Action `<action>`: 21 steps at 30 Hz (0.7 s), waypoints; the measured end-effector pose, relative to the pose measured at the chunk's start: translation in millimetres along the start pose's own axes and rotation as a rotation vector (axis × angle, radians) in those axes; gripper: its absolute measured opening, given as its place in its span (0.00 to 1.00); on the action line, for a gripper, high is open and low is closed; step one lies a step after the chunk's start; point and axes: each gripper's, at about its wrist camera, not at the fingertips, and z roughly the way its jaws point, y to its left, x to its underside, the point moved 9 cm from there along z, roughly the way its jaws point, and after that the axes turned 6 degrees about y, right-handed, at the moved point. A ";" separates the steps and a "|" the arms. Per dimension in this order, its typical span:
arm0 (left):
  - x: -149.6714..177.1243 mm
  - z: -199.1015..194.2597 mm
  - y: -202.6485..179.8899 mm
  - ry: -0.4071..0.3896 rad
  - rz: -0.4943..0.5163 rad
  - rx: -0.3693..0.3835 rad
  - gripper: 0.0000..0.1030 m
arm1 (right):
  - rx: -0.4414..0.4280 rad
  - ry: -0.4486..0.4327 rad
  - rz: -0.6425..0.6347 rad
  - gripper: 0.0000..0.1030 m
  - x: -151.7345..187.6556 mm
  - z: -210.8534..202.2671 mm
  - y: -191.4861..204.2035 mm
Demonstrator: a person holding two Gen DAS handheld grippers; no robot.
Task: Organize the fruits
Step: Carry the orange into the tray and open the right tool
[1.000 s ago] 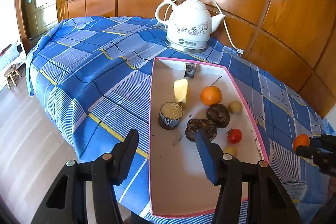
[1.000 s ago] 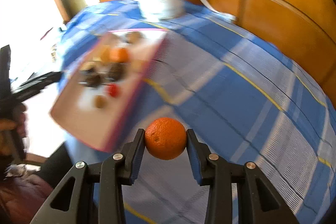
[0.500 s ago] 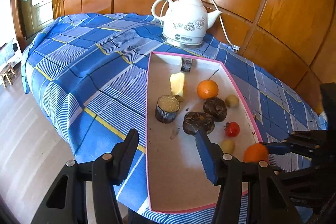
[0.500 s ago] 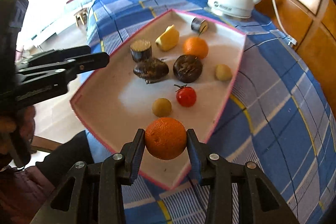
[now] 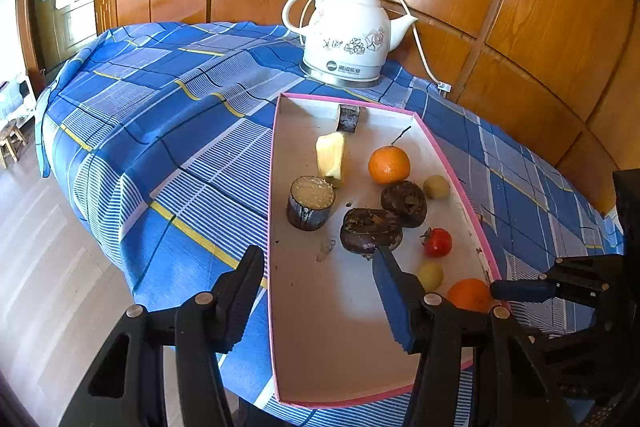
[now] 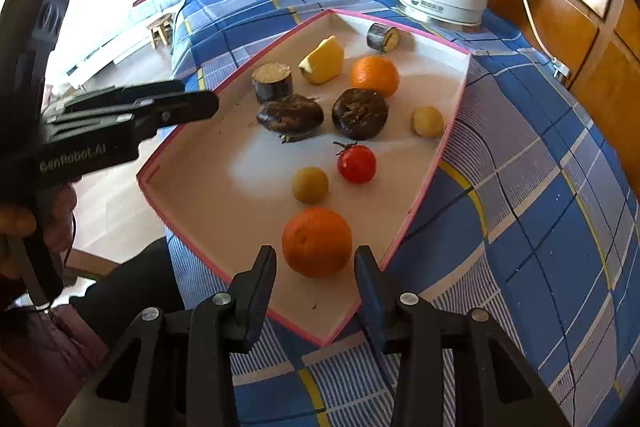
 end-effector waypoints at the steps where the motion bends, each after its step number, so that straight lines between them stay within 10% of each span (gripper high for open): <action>1: -0.1 0.1 -0.1 0.000 -0.001 0.001 0.55 | 0.016 0.006 -0.012 0.36 -0.4 2.3 0.8; 21: -0.9 -5.2 -2.0 -0.021 0.022 -0.026 0.56 | 0.082 -0.091 0.088 0.36 -44.6 15.5 -12.0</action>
